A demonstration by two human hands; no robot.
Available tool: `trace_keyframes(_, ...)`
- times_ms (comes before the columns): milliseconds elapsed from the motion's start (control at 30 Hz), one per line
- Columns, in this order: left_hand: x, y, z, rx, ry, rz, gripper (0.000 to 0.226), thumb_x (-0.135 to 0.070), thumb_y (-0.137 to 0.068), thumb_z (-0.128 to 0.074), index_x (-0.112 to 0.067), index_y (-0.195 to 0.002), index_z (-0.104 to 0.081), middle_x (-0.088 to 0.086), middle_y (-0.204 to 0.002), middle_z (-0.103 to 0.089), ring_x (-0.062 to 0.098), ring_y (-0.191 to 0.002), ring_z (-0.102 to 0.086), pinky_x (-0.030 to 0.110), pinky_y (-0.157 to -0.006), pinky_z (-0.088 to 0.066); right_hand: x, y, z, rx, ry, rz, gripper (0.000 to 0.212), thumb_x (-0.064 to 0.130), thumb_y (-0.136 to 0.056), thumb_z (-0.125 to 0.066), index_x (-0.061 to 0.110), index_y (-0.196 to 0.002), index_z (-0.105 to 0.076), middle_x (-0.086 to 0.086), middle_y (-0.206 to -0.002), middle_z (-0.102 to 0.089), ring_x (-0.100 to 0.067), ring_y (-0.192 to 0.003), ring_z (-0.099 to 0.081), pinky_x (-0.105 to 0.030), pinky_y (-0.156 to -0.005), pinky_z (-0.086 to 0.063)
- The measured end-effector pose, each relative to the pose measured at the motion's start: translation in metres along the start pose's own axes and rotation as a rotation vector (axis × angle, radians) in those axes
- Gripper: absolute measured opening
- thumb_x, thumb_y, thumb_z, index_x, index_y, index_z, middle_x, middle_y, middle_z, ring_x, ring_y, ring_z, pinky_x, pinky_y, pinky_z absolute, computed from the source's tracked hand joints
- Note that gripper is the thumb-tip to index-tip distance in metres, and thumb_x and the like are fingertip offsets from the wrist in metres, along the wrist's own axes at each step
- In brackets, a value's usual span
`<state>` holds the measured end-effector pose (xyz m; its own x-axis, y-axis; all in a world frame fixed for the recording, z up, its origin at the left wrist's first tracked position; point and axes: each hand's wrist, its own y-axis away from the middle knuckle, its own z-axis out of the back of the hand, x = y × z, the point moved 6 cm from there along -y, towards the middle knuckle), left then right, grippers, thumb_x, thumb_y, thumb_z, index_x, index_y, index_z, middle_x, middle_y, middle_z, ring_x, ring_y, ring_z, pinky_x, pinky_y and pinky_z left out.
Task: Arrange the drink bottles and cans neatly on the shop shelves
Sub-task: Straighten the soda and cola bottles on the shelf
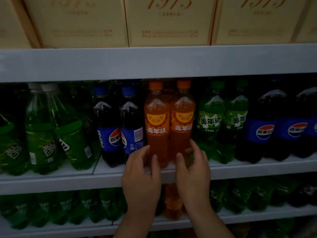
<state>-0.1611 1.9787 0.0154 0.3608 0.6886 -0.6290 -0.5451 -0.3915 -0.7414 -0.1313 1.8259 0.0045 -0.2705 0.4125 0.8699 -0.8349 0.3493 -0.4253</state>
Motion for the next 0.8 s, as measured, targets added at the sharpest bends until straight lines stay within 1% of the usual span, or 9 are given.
trace_keyframes(100, 0.013, -0.008, 0.018, -0.084, -0.046, -0.036, 0.03, -0.026, -0.086, -0.069, -0.018, -0.112, -0.056, -0.001, -0.102, -0.059, 0.005, -0.09, -0.056, 0.01, -0.079, -0.043, 0.005, 0.003, 0.006, -0.048, -0.03, 0.056, 0.035, 0.032, -0.091, -0.057, 0.036, -0.125, -0.05, 0.027, -0.104, -0.047, 0.003, -0.095, -0.052, -0.012, -0.077, -0.043)
trace_keyframes(167, 0.029, -0.015, 0.026, -0.113, -0.108, 0.059, 0.044, -0.041, -0.082, -0.071, -0.018, -0.115, -0.055, 0.004, -0.108, -0.056, 0.016, -0.096, -0.057, 0.024, -0.08, -0.048, 0.017, 0.011, 0.001, -0.027, -0.039, 0.167, 0.026, 0.032, -0.09, -0.058, 0.039, -0.115, -0.053, 0.028, -0.102, -0.049, 0.006, -0.095, -0.052, -0.006, -0.074, -0.041)
trace_keyframes(267, 0.041, -0.022, 0.021, -0.019, -0.156, 0.209, 0.071, -0.052, -0.069, -0.075, -0.016, -0.125, -0.051, 0.006, -0.12, -0.052, 0.024, -0.107, -0.055, 0.041, -0.085, -0.052, 0.029, 0.02, -0.023, 0.154, -0.022, 0.249, 0.016, 0.031, -0.089, -0.059, 0.029, -0.104, -0.063, 0.024, -0.099, -0.054, 0.006, -0.091, -0.054, -0.007, -0.073, -0.042)
trace_keyframes(367, 0.036, -0.02, 0.018, 0.028, -0.214, 0.165, 0.069, -0.044, -0.074, -0.075, -0.013, -0.13, -0.052, 0.007, -0.122, -0.058, 0.023, -0.111, -0.055, 0.034, -0.089, -0.047, 0.036, 0.021, -0.038, 0.231, -0.003, 0.249, 0.013, 0.03, -0.089, -0.06, 0.027, -0.101, -0.065, 0.022, -0.094, -0.055, 0.005, -0.086, -0.055, -0.011, -0.07, -0.044)
trace_keyframes(500, 0.038, -0.007, 0.032, 0.016, -0.074, 0.13, 0.039, -0.022, -0.088, -0.054, -0.013, -0.125, -0.059, 0.0, -0.116, -0.063, 0.014, -0.105, -0.06, 0.027, -0.087, -0.048, 0.051, 0.027, -0.051, 0.257, 0.125, 0.362, 0.028, 0.04, -0.09, -0.057, 0.024, -0.111, -0.065, 0.015, -0.098, -0.064, 0.003, -0.086, -0.057, -0.009, -0.071, -0.042)
trace_keyframes(567, 0.045, -0.009, 0.046, -0.016, 0.01, 0.133, 0.034, -0.019, -0.088, -0.048, -0.019, -0.118, -0.064, -0.008, -0.108, -0.064, 0.007, -0.099, -0.061, 0.023, -0.084, -0.05, 0.056, 0.031, -0.058, 0.263, 0.199, 0.391, 0.035, 0.043, -0.089, -0.058, 0.021, -0.116, -0.064, 0.008, -0.103, -0.066, -0.004, -0.088, -0.059, -0.016, -0.072, -0.044)
trace_keyframes(633, 0.054, -0.021, 0.061, -0.088, -0.01, 0.138, 0.029, -0.018, -0.088, -0.053, -0.019, -0.115, -0.063, -0.006, -0.106, -0.062, 0.01, -0.097, -0.061, 0.023, -0.081, -0.05, 0.059, 0.034, -0.062, 0.217, 0.268, 0.416, 0.043, 0.047, -0.085, -0.062, 0.018, -0.116, -0.062, 0.003, -0.1, -0.067, -0.011, -0.083, -0.063, -0.025, -0.065, -0.051)
trace_keyframes(700, 0.063, -0.039, 0.067, -0.103, -0.087, 0.169, 0.037, -0.022, -0.088, -0.063, -0.016, -0.123, -0.056, -0.001, -0.115, -0.057, 0.014, -0.105, -0.056, 0.024, -0.086, -0.044, 0.061, 0.04, -0.067, 0.176, 0.328, 0.454, 0.05, 0.05, -0.08, -0.067, 0.015, -0.115, -0.061, 0.001, -0.092, -0.067, -0.014, -0.073, -0.064, -0.03, -0.055, -0.053)
trace_keyframes(800, 0.068, -0.057, 0.055, 0.025, -0.137, 0.195, 0.063, -0.036, -0.082, -0.071, -0.017, -0.136, -0.043, 0.0, -0.128, -0.051, 0.012, -0.117, -0.048, 0.026, -0.09, -0.04, 0.055, 0.046, -0.073, 0.134, 0.327, 0.404, 0.061, 0.052, -0.07, -0.076, 0.015, -0.115, -0.058, 0.0, -0.088, -0.068, -0.016, -0.067, -0.066, -0.028, -0.048, -0.049)
